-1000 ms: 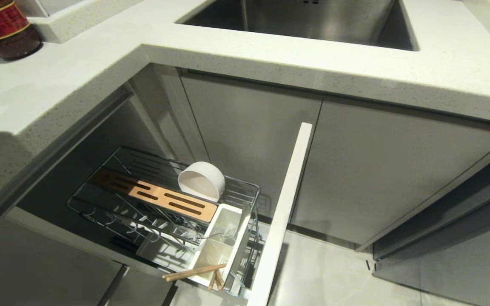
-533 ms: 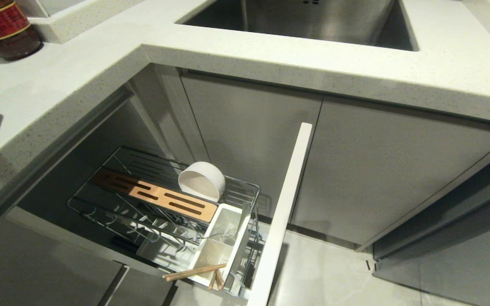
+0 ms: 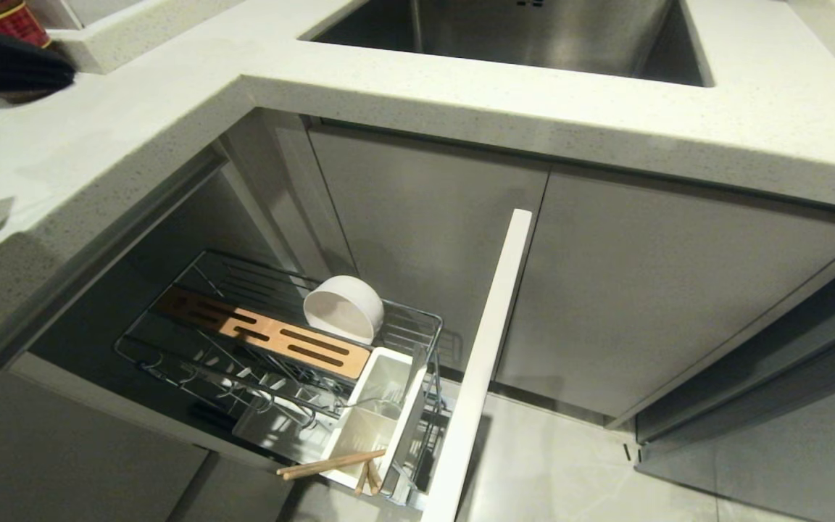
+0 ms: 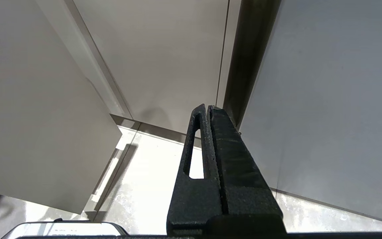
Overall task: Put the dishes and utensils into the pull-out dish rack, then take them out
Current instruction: Take the plate out of the cupboard, then take the bowl out of the cupboard
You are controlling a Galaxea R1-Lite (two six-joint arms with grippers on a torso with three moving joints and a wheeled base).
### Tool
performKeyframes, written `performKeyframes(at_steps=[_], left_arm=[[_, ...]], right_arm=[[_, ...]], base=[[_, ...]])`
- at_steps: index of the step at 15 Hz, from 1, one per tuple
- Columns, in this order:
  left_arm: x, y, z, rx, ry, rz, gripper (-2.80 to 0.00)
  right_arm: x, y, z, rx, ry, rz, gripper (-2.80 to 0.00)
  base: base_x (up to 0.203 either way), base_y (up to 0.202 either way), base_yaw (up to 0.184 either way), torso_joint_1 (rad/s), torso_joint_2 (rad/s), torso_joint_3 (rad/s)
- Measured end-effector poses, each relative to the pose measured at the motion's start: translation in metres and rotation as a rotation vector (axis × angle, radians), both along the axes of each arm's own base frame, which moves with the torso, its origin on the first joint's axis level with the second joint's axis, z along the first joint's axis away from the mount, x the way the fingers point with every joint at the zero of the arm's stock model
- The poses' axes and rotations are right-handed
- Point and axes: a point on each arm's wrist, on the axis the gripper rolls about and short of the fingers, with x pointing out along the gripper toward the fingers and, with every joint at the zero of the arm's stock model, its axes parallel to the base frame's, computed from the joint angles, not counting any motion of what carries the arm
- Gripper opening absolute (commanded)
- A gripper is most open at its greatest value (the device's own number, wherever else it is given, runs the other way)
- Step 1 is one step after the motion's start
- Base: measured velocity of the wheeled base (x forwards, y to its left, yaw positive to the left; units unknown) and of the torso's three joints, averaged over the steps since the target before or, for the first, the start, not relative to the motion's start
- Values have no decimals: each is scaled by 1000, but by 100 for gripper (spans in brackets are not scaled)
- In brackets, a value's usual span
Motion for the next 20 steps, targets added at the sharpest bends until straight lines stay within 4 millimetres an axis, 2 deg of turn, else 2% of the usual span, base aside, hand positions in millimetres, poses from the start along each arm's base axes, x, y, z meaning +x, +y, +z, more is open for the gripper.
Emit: performKeyframes(at_steps=[3, 7, 8, 15, 20], left_arm=[[21, -15, -23, 16, 109, -29, -280], [35, -32, -49, -1, 183, -61, -280], [40, -38, -58, 6, 202, -71, 0], [78, -66, -137, 30, 355, -62, 0], [109, -83, -179, 38, 353, -62, 0]], right_arm=[[0, 0, 0, 0, 0, 0, -280], [0, 0, 0, 0, 0, 0, -280], [0, 0, 0, 0, 0, 0, -280], [0, 0, 0, 0, 0, 0, -280], [0, 0, 0, 0, 0, 0, -280]], base=[[0, 0, 0, 0, 0, 0], [0, 0, 0, 0, 0, 0], [0, 0, 0, 0, 0, 0], [0, 0, 0, 0, 0, 0], [0, 0, 0, 0, 0, 0]])
